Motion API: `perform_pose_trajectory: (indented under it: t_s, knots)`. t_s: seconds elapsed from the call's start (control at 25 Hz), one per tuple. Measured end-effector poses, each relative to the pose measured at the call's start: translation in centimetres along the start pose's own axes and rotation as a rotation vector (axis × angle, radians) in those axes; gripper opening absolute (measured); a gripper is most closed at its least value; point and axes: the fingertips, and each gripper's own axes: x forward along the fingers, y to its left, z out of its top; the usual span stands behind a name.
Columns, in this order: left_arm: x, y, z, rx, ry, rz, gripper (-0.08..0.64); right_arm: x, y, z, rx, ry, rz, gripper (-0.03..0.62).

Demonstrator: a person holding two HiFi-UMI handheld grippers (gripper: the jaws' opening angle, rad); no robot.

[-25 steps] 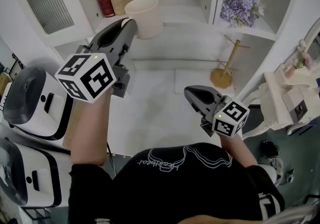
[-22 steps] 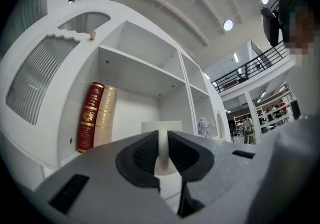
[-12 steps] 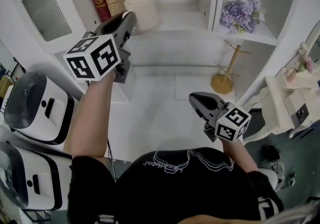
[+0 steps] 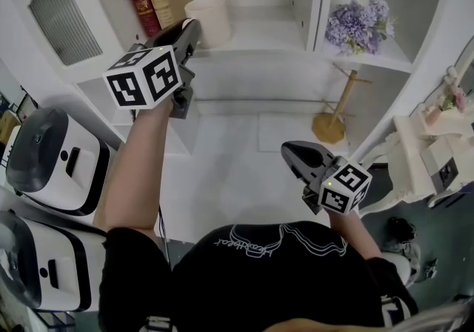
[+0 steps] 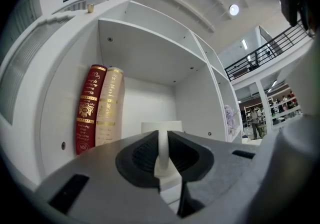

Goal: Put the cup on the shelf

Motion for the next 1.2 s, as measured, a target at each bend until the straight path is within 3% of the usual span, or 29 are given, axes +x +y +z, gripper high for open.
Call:
perform_pose_trajectory:
  t_s: [0.76,0.92,1.2]
  knots:
    - [1.6,1.0,-0.3,-0.015,-0.020,0.053,0.055,-0.3,-0.3,-0.1,0.010,-0.012,-0.014,0.006]
    - [1.2,0.9,-0.2,-0.012,-0.040,0.044,0.138,-0.4,0.0,-0.1,0.006,-0.014,-0.018,0.006]
    - [-2.2,0.2,-1.1,0.099,-0.038,0.060,0.152,-0.4,0.5,-0.2,0.003,0.002,-0.016,0.006]
